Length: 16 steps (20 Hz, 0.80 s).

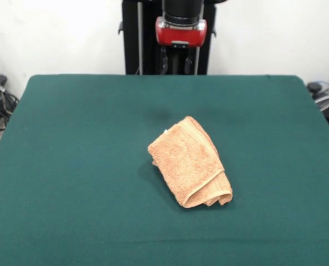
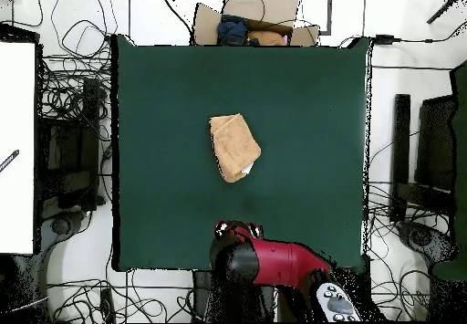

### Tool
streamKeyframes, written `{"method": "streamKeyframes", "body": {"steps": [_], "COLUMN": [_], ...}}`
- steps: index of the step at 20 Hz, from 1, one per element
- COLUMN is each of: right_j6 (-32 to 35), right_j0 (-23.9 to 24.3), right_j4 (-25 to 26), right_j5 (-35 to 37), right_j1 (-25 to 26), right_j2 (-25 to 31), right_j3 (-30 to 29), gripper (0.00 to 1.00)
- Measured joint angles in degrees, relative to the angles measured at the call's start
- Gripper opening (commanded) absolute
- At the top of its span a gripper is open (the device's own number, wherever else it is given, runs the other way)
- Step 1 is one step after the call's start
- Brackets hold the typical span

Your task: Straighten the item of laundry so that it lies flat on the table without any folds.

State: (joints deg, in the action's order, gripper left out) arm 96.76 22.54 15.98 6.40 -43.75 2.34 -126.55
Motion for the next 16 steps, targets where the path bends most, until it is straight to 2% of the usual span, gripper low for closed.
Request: {"method": "streamKeyframes", "body": {"steps": [11, 16], "right_j6": [0.0, 0.0], "right_j0": [0.0, 0.0], "right_j4": [0.0, 0.0], "right_j5": [4.1, 8.0], "right_j1": [0.0, 0.7], "right_j2": [0.0, 0.0], "right_j3": [0.9, 3.3], "gripper": [1.0, 1.0]}}
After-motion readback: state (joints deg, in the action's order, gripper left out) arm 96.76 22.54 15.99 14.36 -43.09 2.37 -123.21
